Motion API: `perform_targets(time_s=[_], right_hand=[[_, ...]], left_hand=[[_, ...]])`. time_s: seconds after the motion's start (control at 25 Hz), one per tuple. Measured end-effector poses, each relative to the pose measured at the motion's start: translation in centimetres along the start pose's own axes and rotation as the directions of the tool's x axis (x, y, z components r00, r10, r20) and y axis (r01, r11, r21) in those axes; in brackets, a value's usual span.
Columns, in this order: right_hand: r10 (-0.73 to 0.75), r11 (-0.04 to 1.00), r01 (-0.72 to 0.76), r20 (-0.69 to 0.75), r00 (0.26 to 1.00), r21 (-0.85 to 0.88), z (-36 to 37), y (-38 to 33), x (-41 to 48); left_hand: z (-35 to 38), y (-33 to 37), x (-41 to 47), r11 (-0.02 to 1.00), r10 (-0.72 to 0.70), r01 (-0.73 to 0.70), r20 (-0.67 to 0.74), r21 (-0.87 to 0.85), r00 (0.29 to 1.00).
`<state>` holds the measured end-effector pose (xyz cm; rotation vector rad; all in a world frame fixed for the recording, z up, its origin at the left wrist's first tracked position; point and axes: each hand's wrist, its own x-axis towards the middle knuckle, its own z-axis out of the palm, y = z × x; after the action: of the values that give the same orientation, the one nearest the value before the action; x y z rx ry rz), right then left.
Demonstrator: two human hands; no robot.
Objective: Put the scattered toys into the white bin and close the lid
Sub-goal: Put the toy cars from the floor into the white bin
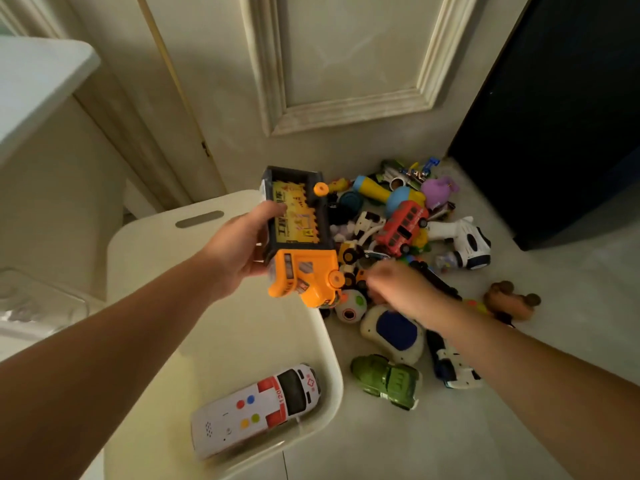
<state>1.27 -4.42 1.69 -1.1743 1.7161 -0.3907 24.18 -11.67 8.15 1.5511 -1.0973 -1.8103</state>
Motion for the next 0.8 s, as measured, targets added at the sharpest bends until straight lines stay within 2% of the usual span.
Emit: perform_targets(time_s=[0.04, 0.08, 0.12, 0.2, 0.28, 0.36, 0.44, 0.52, 0.6, 0.68, 0.72, 0.8], right_hand=[[0.038, 0.947, -0.002, 0.104, 0.994, -0.322, 1.3, 1.9, -0.3], [0.13, 0.827, 0.017, 0.221, 0.967, -0.563, 2.7, 3.6, -0.9], [0.227, 0.703, 0.043, 0.281, 0.933, -0.71, 3.9, 5.2, -1.6], [0.261, 0.551, 0.099, 0.283, 0.923, -0.829, 5.9, 7.8, -2.8], [0.207, 0.509, 0.095, 0.229, 0.951, -0.856, 6.9, 9.2, -2.8], [0.218, 0.551, 0.059, 0.211, 0.953, -0.833, 7.0, 9.0, -2.2], [0.26, 0.699, -0.042, 0.2, 0.945, -0.714, 5.8, 7.2, -1.4], [0.244, 0.864, -0.133, 0.173, 0.954, -0.486, 3.5, 3.9, -1.3], [0.203, 0.949, -0.174, 0.087, 0.975, -0.264, 1.0, 0.1, -1.4], [0.083, 0.978, -0.107, -0.14, 0.987, -0.179, -1.2, -3.9, -2.0], [-0.023, 0.985, -0.026, -0.286, 0.958, -0.168, -1.7, -6.1, -2.5], [-0.221, 0.975, 0.193, -0.501, 0.837, -0.107, -1.4, -10.6, -3.8]], left_hand=[[-0.6, -0.4, 0.0, 1.0, -0.018, 0.018, 0.0, 0.0, 1.0], [-1.0, -0.7, 0.1, 1.0, -0.031, 0.031, 0.006, -0.005, 1.0], [-1.3, -0.9, 0.1, 0.999, -0.037, 0.037, 0.011, -0.016, 0.999], [-1.6, -1.1, 0.3, 0.999, -0.036, 0.037, 0.024, -0.033, 0.999], [-1.8, -1.0, 0.3, 0.998, -0.028, 0.03, 0.048, -0.049, 0.998], [-2.3, -0.9, 0.2, 0.997, -0.014, 0.02, 0.08, -0.072, 0.997], [-3.0, -0.7, -0.1, 0.995, -0.003, 0.013, 0.095, -0.097, 0.995], [-4.3, -0.8, -0.4, 0.992, -0.002, 0.015, 0.099, -0.122, 0.995], [-6.0, -1.1, -0.6, 0.991, -0.016, 0.03, 0.1, -0.133, 0.995], [-7.5, -1.4, -1.1, 0.991, -0.044, 0.055, 0.095, -0.119, 0.994], [-8.4, -1.5, -1.3, 0.992, -0.053, 0.062, 0.086, -0.106, 0.995], [-9.8, -1.7, -1.6, 0.994, -0.075, 0.078, 0.043, -0.08, 0.996]])
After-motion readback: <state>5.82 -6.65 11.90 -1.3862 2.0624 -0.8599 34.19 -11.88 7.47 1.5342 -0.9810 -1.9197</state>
